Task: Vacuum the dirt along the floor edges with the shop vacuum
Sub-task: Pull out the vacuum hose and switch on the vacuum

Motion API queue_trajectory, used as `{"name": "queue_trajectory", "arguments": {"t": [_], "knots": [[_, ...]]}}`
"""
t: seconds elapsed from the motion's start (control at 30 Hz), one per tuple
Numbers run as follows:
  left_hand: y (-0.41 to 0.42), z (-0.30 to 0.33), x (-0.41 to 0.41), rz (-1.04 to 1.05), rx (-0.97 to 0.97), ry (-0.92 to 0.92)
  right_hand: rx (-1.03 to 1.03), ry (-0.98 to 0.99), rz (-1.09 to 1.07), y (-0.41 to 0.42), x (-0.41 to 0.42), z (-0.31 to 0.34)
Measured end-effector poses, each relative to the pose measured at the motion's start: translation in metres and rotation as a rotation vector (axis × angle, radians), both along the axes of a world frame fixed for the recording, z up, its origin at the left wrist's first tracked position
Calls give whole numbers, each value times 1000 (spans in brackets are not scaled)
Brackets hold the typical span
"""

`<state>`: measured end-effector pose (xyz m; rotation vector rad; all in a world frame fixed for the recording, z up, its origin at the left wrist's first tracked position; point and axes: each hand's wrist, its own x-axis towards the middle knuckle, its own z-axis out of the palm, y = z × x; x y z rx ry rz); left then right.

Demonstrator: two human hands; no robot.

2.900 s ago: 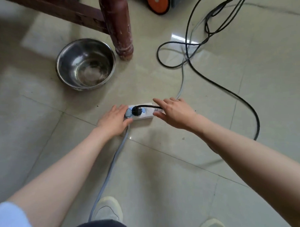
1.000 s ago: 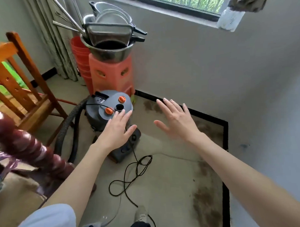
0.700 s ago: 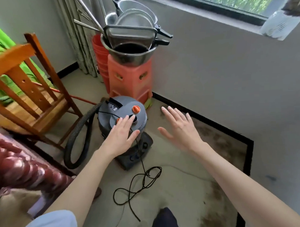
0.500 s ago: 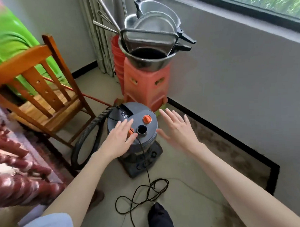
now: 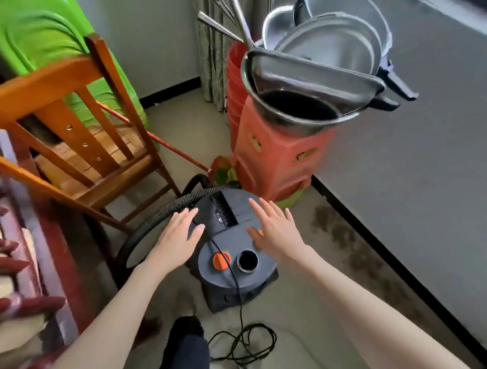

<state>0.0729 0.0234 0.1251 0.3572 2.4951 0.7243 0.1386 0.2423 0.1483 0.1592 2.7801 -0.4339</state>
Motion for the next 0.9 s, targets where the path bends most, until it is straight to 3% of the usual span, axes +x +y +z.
{"name": "queue_trajectory", "arguments": {"t": [0.43,0.6,0.9], "knots": [[9,-174,-184,-151,-180,-109,-95,-207,-85,-39,-129,-177],[21,-219,-211,-282,-190,-179,-60,18,-154,-54,-125,-203],[40,-239,-229,-196,-210,-262,-29,126,-143,-52,-122,-214]]}}
